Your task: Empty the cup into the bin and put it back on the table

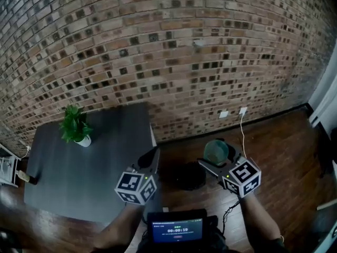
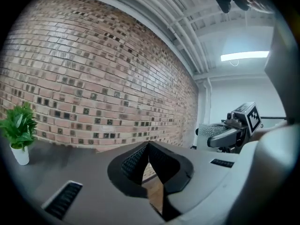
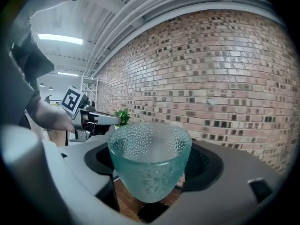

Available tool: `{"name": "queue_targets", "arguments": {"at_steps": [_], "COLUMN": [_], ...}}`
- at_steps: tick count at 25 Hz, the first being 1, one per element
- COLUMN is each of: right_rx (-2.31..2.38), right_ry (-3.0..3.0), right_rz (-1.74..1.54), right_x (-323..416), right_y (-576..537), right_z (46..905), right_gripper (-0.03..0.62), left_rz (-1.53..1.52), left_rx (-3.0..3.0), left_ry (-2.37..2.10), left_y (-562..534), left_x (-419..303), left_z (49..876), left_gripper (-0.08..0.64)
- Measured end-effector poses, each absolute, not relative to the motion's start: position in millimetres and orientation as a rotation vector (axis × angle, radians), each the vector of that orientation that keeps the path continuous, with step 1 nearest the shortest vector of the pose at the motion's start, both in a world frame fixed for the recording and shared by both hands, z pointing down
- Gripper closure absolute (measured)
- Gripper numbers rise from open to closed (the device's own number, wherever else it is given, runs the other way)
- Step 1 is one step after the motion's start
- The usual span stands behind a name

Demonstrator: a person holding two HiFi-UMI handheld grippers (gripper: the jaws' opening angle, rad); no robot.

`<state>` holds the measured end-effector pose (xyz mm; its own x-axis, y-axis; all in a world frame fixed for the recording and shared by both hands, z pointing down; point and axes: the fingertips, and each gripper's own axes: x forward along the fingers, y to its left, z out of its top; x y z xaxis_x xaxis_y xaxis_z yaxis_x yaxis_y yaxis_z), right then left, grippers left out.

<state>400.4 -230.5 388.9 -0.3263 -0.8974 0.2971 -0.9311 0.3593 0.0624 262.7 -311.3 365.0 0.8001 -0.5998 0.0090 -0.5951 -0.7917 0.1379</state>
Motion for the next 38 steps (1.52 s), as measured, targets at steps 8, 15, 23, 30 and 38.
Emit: {"name": "queue_targets", "arguments": {"at_steps": [8,15,23,30,38], "right_rx": [1.556,1.499,1.343,1.314,1.265], "right_ry": [-2.317,-2.244,-2.085,-1.987,-1.85], "right_rz": [0.127,0.107,0.072,0.033,-0.038], "right_x": [458,469,477,477,485], "right_y": [-244,-258,-285,-305,-326], "right_z": [378,382,412,415,418], "right_gripper": [0.193,0.192,0.193,0.193,0.193], "left_rz": [-0.081,-0.076,-0.078,-0.073,-0.057], "left_rx": [2.789,2.81,2.825,2.801,2.783], "left_ry": [-1.035,-1.032,-1.083,-1.13,-1.188], "left_y": [-305,-306,-312,-319,-334], "left_x": [280,273,254,228,208], "left_z": [363,356,346,351,359], "left_gripper": [0.558,0.558,0.558,0.558,0.558]}}
